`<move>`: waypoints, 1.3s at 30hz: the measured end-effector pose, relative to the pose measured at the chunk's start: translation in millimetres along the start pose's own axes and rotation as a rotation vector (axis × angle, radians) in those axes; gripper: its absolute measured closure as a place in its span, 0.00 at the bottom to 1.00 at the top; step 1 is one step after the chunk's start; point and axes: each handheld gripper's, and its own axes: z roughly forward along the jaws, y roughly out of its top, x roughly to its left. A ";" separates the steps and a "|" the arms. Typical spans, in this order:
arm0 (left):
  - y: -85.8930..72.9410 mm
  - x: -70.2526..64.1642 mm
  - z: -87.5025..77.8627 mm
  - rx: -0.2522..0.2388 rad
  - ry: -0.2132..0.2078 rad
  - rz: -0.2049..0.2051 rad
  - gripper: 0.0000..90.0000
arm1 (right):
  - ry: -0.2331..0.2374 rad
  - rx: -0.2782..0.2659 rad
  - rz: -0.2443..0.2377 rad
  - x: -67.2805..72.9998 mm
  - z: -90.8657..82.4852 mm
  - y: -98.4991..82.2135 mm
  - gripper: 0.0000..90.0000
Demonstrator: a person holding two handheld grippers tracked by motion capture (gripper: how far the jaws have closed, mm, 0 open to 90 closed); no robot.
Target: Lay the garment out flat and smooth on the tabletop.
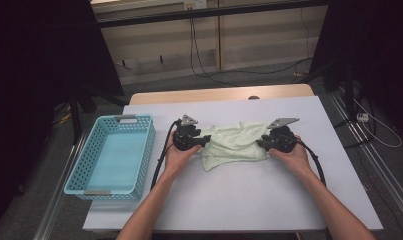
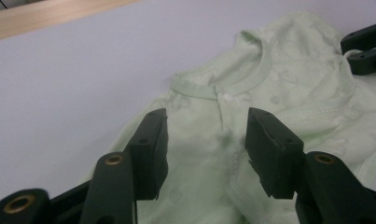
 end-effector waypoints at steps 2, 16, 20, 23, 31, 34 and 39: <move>-1.9 -1.8 2.3 0.034 -0.017 0.015 0.62 | -0.005 0.001 -0.003 1.0 0.1 0.2 0.75; -5.4 -8.8 -0.8 0.041 -0.086 0.000 0.91 | -0.002 -0.011 0.002 0.5 -3.2 1.9 0.92; -5.2 -12.3 -8.0 0.023 -0.091 0.015 0.92 | 0.013 -0.034 0.030 -2.9 -8.7 1.9 0.96; -4.6 -13.8 -12.9 0.007 -0.096 0.020 0.92 | 0.021 -0.053 0.037 -2.9 -14.1 3.2 0.99; -3.0 -19.4 -30.2 0.016 -0.106 0.058 0.91 | 0.062 -0.065 0.036 2.2 -25.3 4.2 1.00; -5.1 -21.4 -36.1 0.013 -0.113 0.070 0.92 | 0.075 -0.073 0.030 5.1 -31.5 4.0 1.00; -11.5 -22.9 -44.8 0.023 -0.116 0.100 0.93 | 0.096 -0.074 0.003 12.7 -41.8 4.6 1.00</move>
